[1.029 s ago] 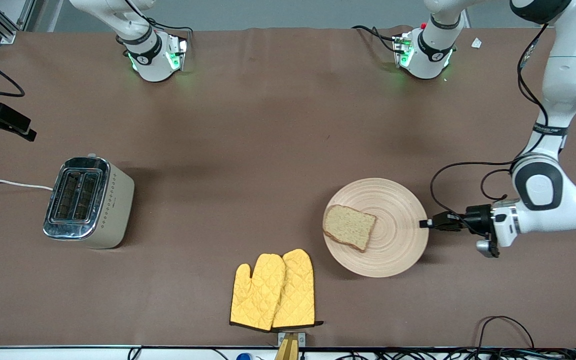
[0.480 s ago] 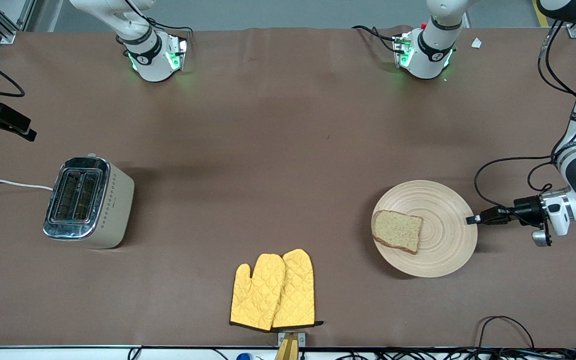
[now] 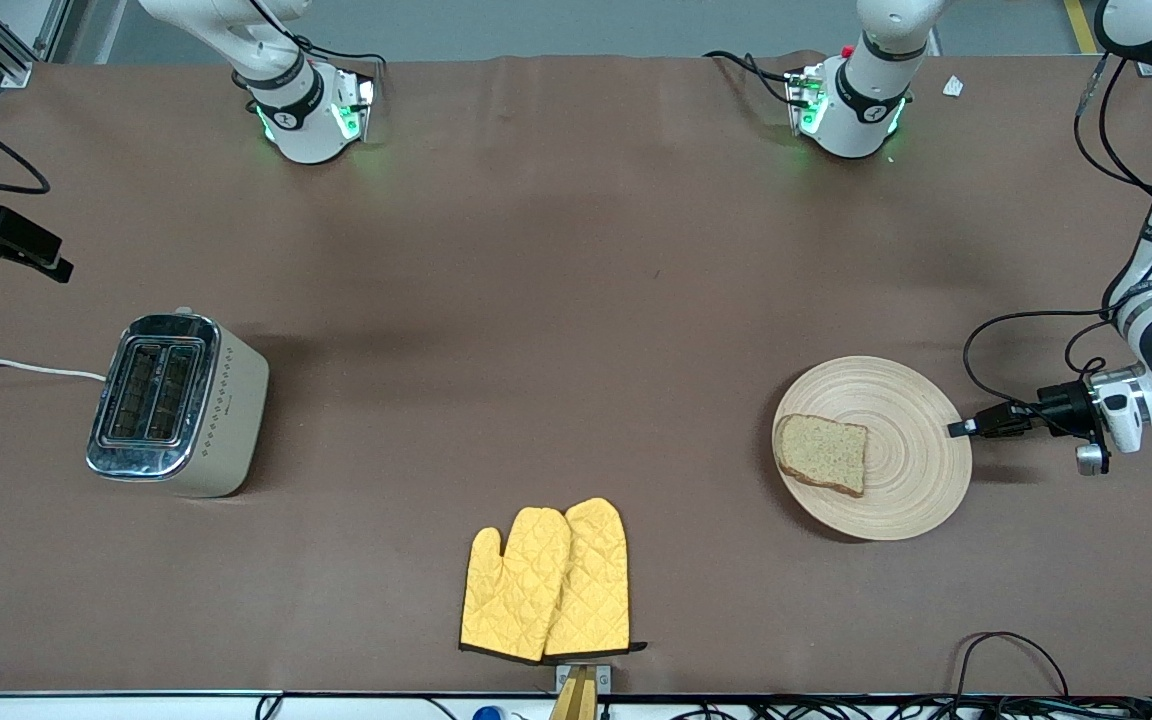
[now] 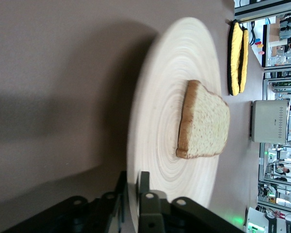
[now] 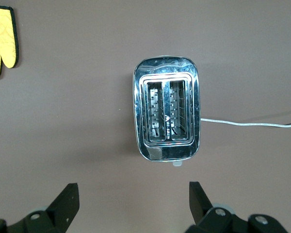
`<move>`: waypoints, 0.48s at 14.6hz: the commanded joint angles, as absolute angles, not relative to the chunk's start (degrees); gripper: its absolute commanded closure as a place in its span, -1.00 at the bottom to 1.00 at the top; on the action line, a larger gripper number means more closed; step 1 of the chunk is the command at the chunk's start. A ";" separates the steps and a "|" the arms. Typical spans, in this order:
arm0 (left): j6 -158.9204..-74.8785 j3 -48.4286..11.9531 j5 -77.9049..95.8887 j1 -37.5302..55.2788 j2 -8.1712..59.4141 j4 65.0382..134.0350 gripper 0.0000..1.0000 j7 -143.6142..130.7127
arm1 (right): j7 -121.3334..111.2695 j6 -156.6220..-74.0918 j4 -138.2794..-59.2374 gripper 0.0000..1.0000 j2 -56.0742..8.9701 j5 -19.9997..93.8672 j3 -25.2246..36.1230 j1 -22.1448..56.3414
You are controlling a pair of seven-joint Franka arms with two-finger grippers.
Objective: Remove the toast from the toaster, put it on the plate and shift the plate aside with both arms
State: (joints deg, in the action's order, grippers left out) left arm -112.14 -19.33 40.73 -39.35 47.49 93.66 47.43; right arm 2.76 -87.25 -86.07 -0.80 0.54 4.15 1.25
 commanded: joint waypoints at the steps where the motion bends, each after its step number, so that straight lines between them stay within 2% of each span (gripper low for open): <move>1: -111.01 -20.04 40.96 -39.90 47.55 93.34 -0.99 47.12 | 2.99 -87.36 -86.22 -1.00 -0.70 0.18 3.96 1.23; 4: -110.92 -19.86 38.25 -39.29 46.85 90.11 -1.00 45.10 | 2.99 -87.36 -86.22 -1.00 -0.70 0.18 3.96 1.14; 7: -110.48 -20.74 27.80 -39.11 46.23 84.92 -1.00 37.73 | 2.99 -87.63 -86.92 -1.00 -0.62 0.18 4.04 0.97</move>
